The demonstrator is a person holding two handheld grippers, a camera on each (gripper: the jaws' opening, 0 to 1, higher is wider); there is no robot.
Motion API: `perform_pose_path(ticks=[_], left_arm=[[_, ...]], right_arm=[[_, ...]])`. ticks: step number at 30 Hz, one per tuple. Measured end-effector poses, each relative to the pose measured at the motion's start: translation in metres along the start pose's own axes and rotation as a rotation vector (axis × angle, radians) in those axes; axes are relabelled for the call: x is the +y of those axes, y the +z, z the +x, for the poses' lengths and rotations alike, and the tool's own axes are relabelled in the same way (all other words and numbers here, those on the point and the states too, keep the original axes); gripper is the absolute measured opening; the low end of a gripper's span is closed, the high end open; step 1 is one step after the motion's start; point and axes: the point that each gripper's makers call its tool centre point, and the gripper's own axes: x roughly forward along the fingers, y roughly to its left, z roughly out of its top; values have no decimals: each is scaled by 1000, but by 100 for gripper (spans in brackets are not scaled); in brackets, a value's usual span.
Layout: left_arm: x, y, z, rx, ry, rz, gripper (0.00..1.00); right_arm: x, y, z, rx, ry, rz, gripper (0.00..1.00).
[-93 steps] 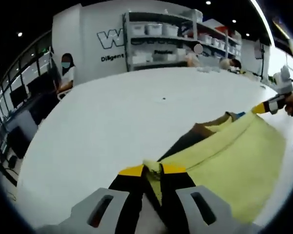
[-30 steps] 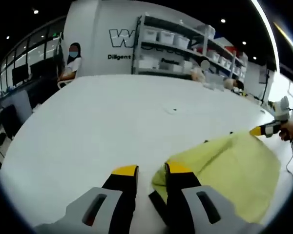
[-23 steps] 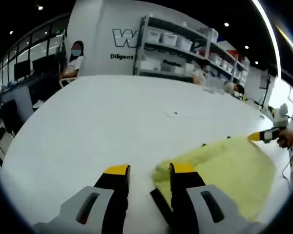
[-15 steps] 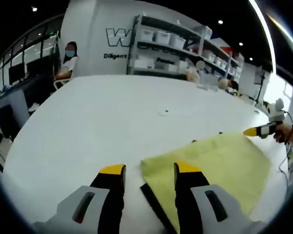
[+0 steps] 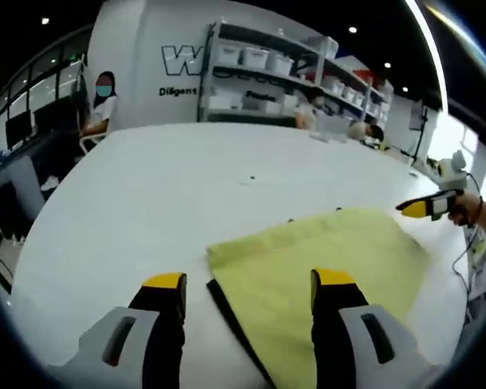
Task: Fold the garment on the visible template until the final outline fits inside the template.
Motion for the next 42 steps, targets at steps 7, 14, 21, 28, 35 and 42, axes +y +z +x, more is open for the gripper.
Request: perform_pose_path(ticks=[7,14,21,28,35,42], left_arm=[[-11,-7,-21,8,-15,47,73],[-33,-24,-42,35,-91,89,74],[-45,-37,-63,39,-106,108,71],[-51,-55,-80,48,-120,137,66],[-50,-70,-88,81,-145,141,54],[-45,-86,-95,104,-147,131,42]], right_arm=[[10,-11,-16,30,30,-32,70],[29,-26,-34,53,107,-89,71],[41,-38,-49,60,153,-126,73],[39,-57,-61,86,154,-141,73],[38,-80,-68,121,150,-181,64],[29,-102,-72,168,145,-336,41]])
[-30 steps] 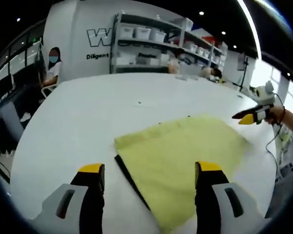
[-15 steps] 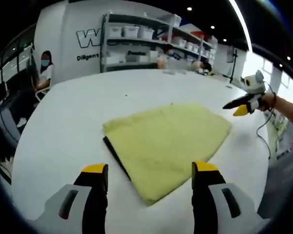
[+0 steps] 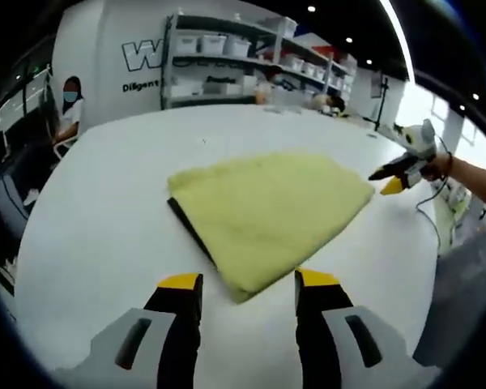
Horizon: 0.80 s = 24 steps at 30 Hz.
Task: Fold the garment on the visible template until the final outline fits inside the template.
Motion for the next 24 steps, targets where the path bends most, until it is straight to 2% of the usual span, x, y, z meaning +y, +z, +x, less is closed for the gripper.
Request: perform_pose_path(ticks=[3,6,8,12,16,19,21,24], left_arm=[[4,-9,0,22,6,1,38],[5,-12,2,22,6,-2,34],[7,-13,3,24,10,-9,33],[7,-15,7,25,13,0,26],[5,-15,12,26,7,16,22],[7,-18,15,51,21,83,14],[3,-18,17,52,9,98,9],[6,-19,18,61,25,115,3]], right_arm=[[-2,-3,-1,-14,-11,14,33],[-6,-6,-1,-9,-29,0,20],[-10,-9,0,-2,-45,-7,16],[-8,-8,1,-23,-29,55,15],[-12,-7,3,-37,-32,59,11],[-11,-7,4,-42,-28,66,7],[-12,-9,5,-36,-30,61,6],[-12,-9,6,-38,-28,58,2]])
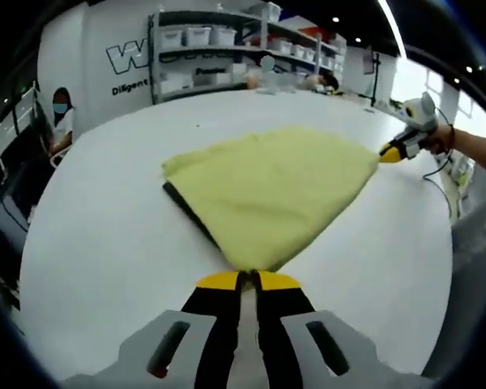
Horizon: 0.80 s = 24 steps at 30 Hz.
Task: Fold the garment on the visible template until the final outline fits inside the template.
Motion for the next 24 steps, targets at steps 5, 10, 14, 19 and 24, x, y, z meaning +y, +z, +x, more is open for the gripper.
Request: perform_pose_path(ticks=[5,10,14,19,24], left_arm=[[0,3,-3,-6,-3,23,2],[2,3,-6,2,-4,75,1],[2,3,-6,12,-6,115,1],[-1,1,-8,21,-13,126,1],[-2,-1,-12,28,-9,130,1]], right_arm=[[-1,-1,-1,9,2,-17,0],[-3,1,-4,18,2,-38,0],[-3,2,-7,27,8,-68,0],[-4,0,-10,36,9,-78,0],[2,-6,-13,60,23,-101,0]])
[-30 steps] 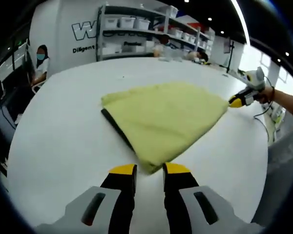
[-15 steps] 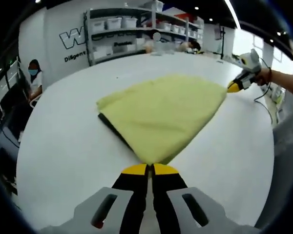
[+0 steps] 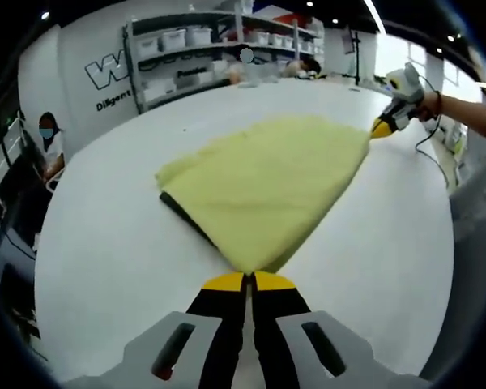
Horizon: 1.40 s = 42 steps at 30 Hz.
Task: Fold the garment on the visible template until the final outline fits inside the template.
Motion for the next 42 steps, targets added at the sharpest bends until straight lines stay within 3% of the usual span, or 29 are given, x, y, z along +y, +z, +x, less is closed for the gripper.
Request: perform_pose_path(ticks=[14,42], left_arm=[[-10,-14,-16,20,-29,-30,1],[-20,-40,-31,87,-16,-56,1]], right_arm=[[17,-11,-7,0,11,43,0],[47,-29,-19,-12,31,98,0]])
